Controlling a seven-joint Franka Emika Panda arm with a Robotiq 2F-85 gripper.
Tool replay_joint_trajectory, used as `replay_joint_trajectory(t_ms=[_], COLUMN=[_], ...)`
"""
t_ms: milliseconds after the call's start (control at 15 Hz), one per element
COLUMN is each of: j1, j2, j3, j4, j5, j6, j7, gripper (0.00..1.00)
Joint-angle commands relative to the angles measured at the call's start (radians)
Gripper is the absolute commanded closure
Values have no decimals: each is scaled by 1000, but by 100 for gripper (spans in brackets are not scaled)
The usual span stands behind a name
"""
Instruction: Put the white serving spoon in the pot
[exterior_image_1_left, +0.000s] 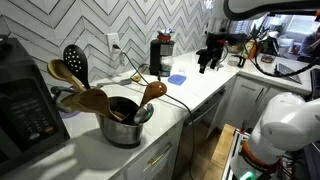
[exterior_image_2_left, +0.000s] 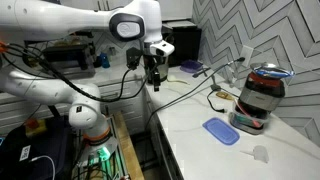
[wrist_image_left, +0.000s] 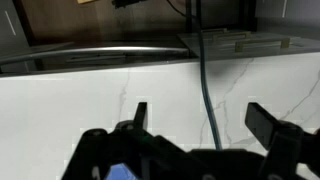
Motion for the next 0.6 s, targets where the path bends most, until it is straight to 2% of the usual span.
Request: replay_joint_trajectory(t_ms=[0,200,333,533], j1=[3,0,2,-3], j2=[1,26,104,239], j3=[-2,7,13,46], j4=[3,21,86,183], j5=[-1,16,109,211], j6=[-3,-2,-26,12], j7=[1,37,134,271], gripper=[0,0,0,0])
